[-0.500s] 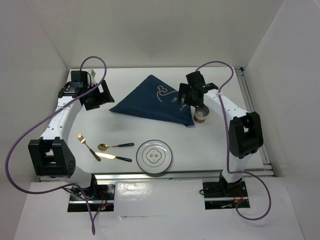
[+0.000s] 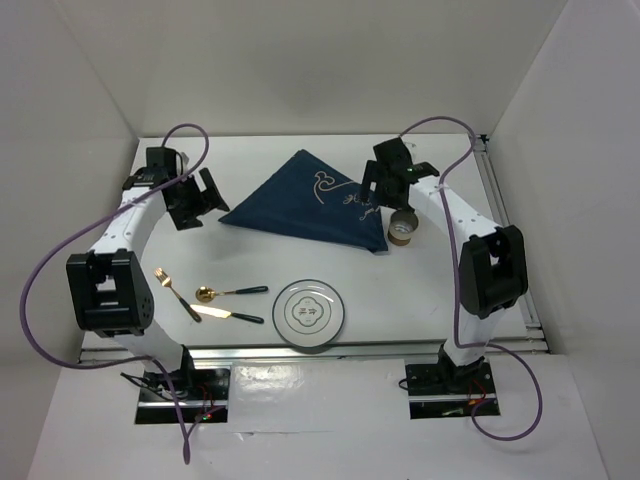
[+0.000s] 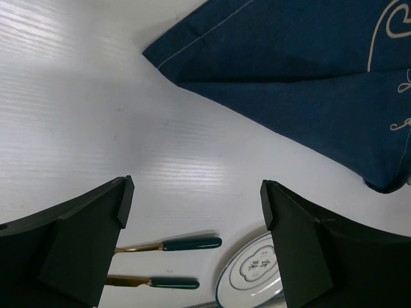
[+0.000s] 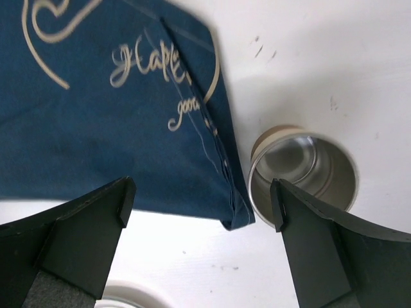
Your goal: Set the dinner table for one person
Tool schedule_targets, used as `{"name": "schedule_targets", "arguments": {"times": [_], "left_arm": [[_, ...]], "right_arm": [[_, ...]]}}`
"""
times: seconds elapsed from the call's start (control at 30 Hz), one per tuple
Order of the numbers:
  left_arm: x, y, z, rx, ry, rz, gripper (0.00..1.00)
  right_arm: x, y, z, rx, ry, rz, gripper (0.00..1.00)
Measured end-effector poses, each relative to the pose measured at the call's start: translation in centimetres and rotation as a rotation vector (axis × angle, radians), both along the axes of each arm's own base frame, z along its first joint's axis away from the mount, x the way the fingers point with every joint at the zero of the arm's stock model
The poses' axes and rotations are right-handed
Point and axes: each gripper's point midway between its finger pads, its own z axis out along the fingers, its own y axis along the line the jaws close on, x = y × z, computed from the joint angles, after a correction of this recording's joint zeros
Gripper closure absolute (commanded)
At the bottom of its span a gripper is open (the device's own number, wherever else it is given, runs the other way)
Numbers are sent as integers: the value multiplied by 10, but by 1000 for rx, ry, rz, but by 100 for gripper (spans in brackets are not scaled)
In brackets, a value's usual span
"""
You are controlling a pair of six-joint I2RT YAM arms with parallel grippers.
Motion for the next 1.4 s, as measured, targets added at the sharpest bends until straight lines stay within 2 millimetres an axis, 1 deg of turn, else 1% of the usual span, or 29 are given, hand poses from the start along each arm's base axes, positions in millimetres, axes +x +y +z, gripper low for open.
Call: {"name": "schedule_targets", "arguments": {"times": [0.07,0.13,0.17,0.2,0.27,0.43,0.53,0.57,0.6,0.7,0.73,0.97,1.0,1.03,1.07,1.17,1.2,1.3,1.33,1.37,1.4], "left_arm": [[5,-4,-6,-27,31,-5,0],[15,-5,-18,-49,77,6,2],[21,-6,-24,-58,94,17,2],[24,-7,-32,-63,115,23,6],[24,-9,-47,-79,164,48,7],[22,-13,-68,-115,247,124,7],[28,-15,-81,-134,282,160,8],[31,-15,-87,-143,296,176,10],[33,-15,-89,-147,300,185,15],[41,-16,-107,-166,335,226,21],[43,-18,-109,-178,342,235,22],[57,-20,-107,-217,307,282,22],[59,-20,-107,-219,299,284,24],[61,-20,-106,-221,293,285,24],[63,-20,-106,-224,288,290,20],[65,-19,-106,-232,282,306,20],[66,-18,-105,-232,280,307,21],[68,-14,-107,-239,285,326,54],[70,-12,-109,-243,287,332,78],[72,-10,-111,-247,291,340,89],[73,-9,-114,-249,294,340,98]], "right_arm": [[-8,2,-8,13,21,22,0],[-21,6,-14,36,45,60,0],[-26,8,-15,52,52,80,0],[-31,11,-15,70,56,99,0],[-36,17,-10,99,45,132,0],[-33,27,8,143,-10,178,0],[-34,30,11,144,-17,194,0],[-35,30,11,144,-17,197,0],[-35,30,11,142,-17,200,0],[-35,30,11,138,-17,202,0],[-35,29,11,136,-17,201,0],[-36,30,9,124,-15,207,0],[-36,30,9,124,-15,207,0],[-36,30,9,124,-15,208,0],[-36,30,9,124,-15,208,0],[-36,30,8,123,-13,208,0],[-36,30,7,122,-10,208,0],[-36,31,2,117,3,208,0],[-34,32,-1,115,10,209,0],[-32,34,-2,113,14,210,0],[-30,35,-3,109,19,209,0]]}}
